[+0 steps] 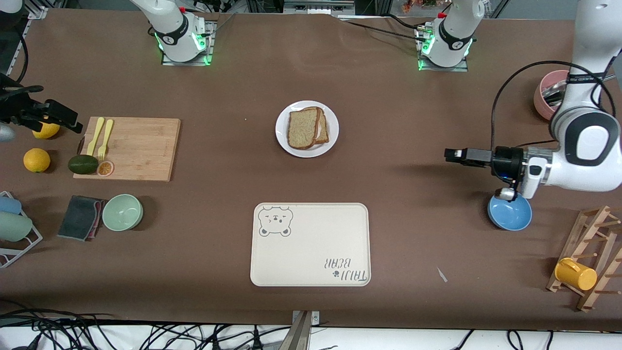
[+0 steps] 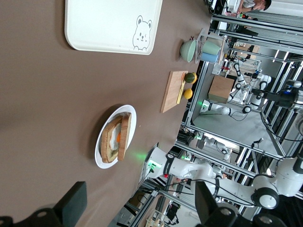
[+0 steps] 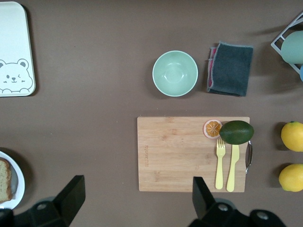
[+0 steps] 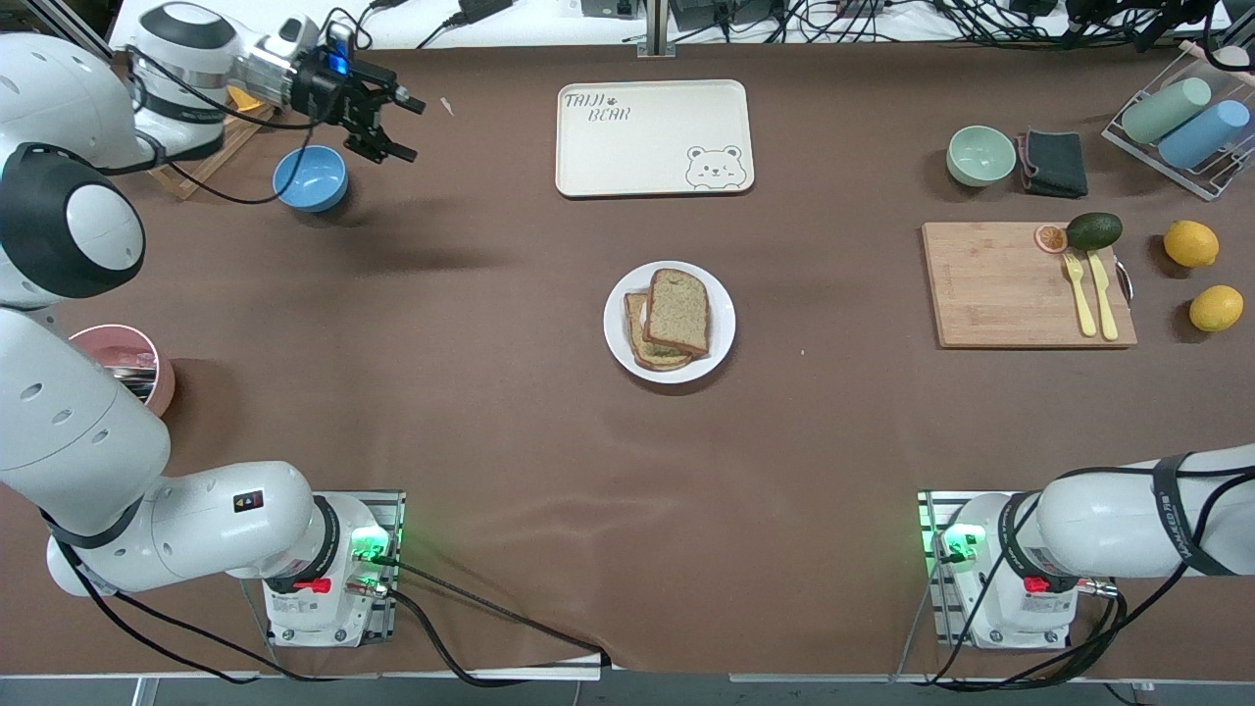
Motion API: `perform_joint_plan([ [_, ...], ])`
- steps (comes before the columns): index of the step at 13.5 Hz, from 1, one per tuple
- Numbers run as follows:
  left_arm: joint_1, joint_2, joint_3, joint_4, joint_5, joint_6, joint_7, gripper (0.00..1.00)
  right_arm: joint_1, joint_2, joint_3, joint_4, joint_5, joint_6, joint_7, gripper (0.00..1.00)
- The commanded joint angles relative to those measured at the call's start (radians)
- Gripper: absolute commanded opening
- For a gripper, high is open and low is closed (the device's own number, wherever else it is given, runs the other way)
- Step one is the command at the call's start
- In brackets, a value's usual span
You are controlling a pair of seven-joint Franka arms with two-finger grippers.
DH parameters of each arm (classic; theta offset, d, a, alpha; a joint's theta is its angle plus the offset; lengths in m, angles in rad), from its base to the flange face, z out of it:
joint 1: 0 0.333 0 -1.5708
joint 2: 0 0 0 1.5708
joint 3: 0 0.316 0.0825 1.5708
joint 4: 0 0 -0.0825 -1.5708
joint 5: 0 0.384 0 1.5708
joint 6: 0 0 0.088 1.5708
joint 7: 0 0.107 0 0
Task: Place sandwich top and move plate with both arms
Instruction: 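Reach the left gripper across the table to the white plate rim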
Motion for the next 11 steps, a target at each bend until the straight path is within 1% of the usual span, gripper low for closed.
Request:
perform_joint_plan([
  [1,0.0,-0.095,-0.046,-0.167,-0.08,0.13,0.097,1.0,0.003,0.012,-0.004,0.024,0.02,-0.016,-0.016,1.0],
  [2,-0.001,-0.121,-0.05,-0.227,-0.109,0.173,0.135,1.0,0.003,0.012,-0.004,0.026,0.02,-0.023,-0.016,1.0],
  [5,-0.001,-0.186,-0.092,-0.353,-0.172,0.266,0.209,1.0,0.003,0.01,-0.004,0.026,0.02,-0.025,-0.014,1.0],
  [7,0.0,-0.218,-0.13,-0.442,-0.242,0.329,0.306,1.0,0.003,0.01,-0.004,0.026,0.02,-0.025,-0.014,1.0],
  [10,0.0,-0.226,-0.187,-0.525,-0.333,0.403,0.402,1.0,0.003,0.01,-0.004,0.026,0.02,-0.026,-0.014,1.0],
  [11,0.0,-0.226,-0.216,-0.548,-0.38,0.441,0.442,1.0,0.003,0.009,-0.004,0.026,0.02,-0.033,-0.011,1.0],
])
